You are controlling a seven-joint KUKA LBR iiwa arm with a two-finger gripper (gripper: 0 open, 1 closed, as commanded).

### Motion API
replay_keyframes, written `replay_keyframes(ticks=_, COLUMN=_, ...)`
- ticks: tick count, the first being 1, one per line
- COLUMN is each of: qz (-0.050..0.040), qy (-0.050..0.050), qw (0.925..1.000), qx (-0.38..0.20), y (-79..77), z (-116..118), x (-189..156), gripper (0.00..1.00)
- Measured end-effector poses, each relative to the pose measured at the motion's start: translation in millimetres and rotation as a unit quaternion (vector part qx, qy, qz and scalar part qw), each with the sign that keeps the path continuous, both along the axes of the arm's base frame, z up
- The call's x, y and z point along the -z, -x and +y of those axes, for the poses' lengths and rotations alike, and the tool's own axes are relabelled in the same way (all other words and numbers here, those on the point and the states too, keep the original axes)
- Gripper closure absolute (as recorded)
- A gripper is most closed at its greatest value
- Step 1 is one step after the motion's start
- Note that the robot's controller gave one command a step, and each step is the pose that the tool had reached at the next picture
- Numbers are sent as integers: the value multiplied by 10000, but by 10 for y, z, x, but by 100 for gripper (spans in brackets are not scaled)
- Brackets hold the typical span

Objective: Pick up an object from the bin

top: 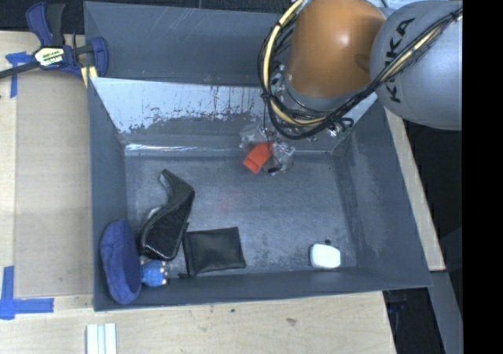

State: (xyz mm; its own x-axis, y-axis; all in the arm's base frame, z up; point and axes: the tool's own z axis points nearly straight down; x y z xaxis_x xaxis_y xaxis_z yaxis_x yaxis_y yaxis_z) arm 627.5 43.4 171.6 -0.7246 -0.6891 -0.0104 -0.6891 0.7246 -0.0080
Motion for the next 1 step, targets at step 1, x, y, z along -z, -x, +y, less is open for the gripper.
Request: replay_keyframes(ticks=1, qz=31, qy=0, qw=10000, qx=20, y=-13, z=-1, x=-95, gripper=100)
